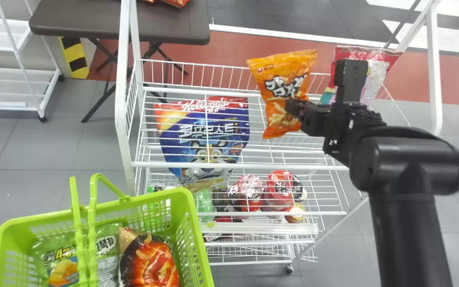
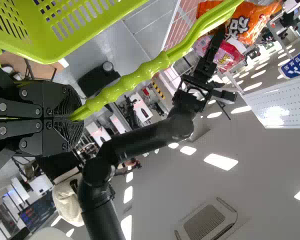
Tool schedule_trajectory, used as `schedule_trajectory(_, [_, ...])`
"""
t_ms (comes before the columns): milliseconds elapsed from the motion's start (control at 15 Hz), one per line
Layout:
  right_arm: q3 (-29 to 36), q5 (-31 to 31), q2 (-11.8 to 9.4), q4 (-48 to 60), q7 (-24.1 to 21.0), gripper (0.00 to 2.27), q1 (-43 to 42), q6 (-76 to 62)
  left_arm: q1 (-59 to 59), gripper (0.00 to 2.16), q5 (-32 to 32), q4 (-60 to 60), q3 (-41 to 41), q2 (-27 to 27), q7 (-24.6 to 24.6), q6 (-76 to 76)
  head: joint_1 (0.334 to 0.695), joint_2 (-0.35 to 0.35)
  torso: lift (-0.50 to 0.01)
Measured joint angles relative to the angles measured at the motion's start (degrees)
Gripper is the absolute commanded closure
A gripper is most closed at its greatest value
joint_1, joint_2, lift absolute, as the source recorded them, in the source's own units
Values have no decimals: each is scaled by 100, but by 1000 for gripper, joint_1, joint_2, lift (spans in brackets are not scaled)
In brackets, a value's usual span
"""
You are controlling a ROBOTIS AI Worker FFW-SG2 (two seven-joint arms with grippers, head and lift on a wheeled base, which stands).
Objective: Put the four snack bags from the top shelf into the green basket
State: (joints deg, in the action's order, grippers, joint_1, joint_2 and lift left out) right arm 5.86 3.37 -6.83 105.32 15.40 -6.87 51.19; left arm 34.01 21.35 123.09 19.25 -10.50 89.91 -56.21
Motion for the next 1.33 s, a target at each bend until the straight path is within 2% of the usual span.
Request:
schedule_trajectory(133, [0, 384, 3, 1142, 7, 2250, 570, 498, -1, 2148, -1, 0, 11, -10, 0, 0, 695, -147, -4])
schedule_trajectory(400, [-46, 1531, 6, 3201, -62, 2250, 1410, 2404, -32, 2148, 7, -5, 18, -23, 0, 0, 695, -41, -4])
schedule_trajectory(467, [-84, 1853, 6, 3500, -102, 2250, 1546, 2949, -51, 2148, 17, -9, 22, -28, 0, 0, 695, -11, -4])
schedule_trajectory(533, [-152, 2059, 6, 3670, -119, 2250, 1660, 3308, -74, 2148, 22, -9, 23, -35, 0, 0, 695, 49, -4])
schedule_trajectory(733, [-467, 2606, 6, 3846, -134, 2250, 1947, 3837, -211, 2148, 14, 8, -11, -70, 0, -57, 695, 133, -4])
schedule_trajectory(800, [-580, 2781, 6, 3880, -156, 2250, 2012, 3863, -260, 2148, 4, 11, -21, -74, 0, -85, 695, 188, -4])
schedule_trajectory(867, [-726, 2886, 6, 3908, -200, 2250, 2053, 3872, -297, 2148, 1, 14, -31, -75, 0, -104, 695, 215, -4])
schedule_trajectory(1133, [-1545, 2935, 6, 3688, -425, 2250, 1849, 3877, -356, 2148, 82, 50, -60, -75, 0, -143, 695, 303, -4])
schedule_trajectory(1200, [-1826, 2940, 6, 3480, -484, 2250, 1732, 3877, -371, 2148, 126, 68, -62, -75, 0, -184, 695, 350, -4])
schedule_trajectory(1333, [-2392, 2948, 10, 2959, -607, 2250, 1464, 3878, -390, 2148, 189, 110, -63, -75, 0, -274, 695, 350, -4])
